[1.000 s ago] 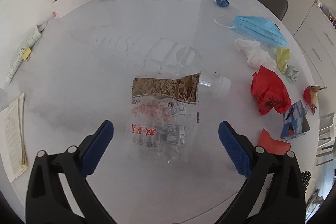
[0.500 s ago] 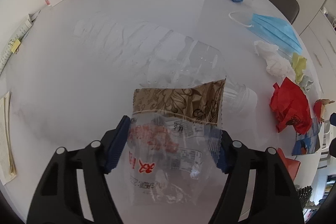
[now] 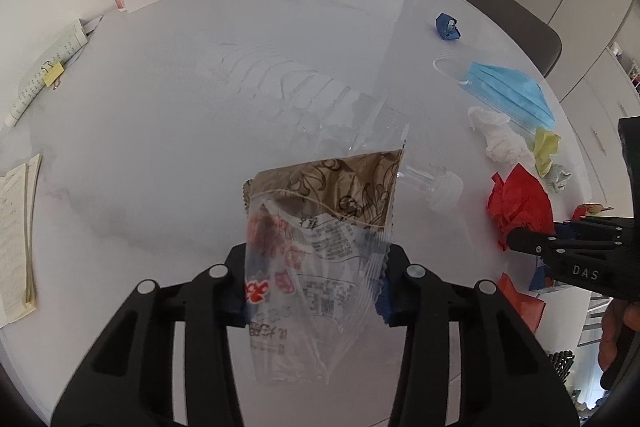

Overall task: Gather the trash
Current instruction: 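Carry the red paper to the bin and open the right tool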

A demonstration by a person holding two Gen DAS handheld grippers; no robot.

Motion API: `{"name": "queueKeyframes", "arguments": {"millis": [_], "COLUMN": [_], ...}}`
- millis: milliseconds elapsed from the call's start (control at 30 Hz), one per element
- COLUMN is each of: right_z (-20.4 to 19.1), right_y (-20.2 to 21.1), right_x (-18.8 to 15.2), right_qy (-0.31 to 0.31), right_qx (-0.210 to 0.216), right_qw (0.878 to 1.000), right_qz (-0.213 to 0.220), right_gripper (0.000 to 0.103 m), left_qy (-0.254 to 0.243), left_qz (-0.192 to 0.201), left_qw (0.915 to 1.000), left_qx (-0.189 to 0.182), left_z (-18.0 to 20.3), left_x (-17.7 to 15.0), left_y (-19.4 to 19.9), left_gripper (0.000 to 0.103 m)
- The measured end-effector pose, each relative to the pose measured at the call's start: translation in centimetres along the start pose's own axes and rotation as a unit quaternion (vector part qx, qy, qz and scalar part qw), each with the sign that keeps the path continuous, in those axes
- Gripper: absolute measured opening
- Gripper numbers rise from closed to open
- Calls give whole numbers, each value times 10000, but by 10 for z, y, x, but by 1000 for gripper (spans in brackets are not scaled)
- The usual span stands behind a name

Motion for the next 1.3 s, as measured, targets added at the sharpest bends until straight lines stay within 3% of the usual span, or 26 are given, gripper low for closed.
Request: {"name": "queueKeyframes", "arguments": {"millis": [167,367,467,600,700,833,967,1067,1167,1300], "right_z": [-3,21,55,111,142,169,185,192,198,216], "right_y": [27,100,136,161,157,121,69,24,-1,25], "right_x": [-1,-45,-85,-154,-204,-260,-293,-310,-319,-336], "right_qy": [53,-152,-454,-961,-1218,-1528,-1597,-1513,-1484,-1664], "right_qx": [149,517,406,116,-158,-32,139,233,223,401], "right_qw": [9994,9950,9931,9901,9883,9862,9867,9882,9881,9852], "right_qz": [307,837,1002,1014,902,632,275,-68,-329,-5], "right_gripper": [30,30,31,33,33,33,33,39,64,88], "left_qy": [-195,-903,-1352,-1984,-2331,-2576,-2693,-2724,-2713,-2824], "left_qz": [144,302,308,260,214,24,-186,-309,-472,-564], "left_qw": [9997,9942,9857,9685,9581,9495,9455,9456,9463,9438], "left_qx": [-50,-500,-952,-1485,-1652,-1792,-1821,-1753,-1694,-1625], "left_z": [11,80,135,212,255,302,335,351,364,378], "left_x": [-4,-20,-40,-73,-94,-125,-157,-180,-202,-224], "left_y": [31,83,107,131,140,142,141,137,132,124], "left_gripper": [43,43,43,44,44,44,45,45,45,47]}}
Point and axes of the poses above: each gripper's, at about its wrist camera, not at the fingertips, and y roughly against the way its jaws point, z to its right, x to its top, the point moved 10 cm from there along -y, roughly the way its jaws point, and after that the axes turned 2 degrees about -z, right-handed, at the moved point
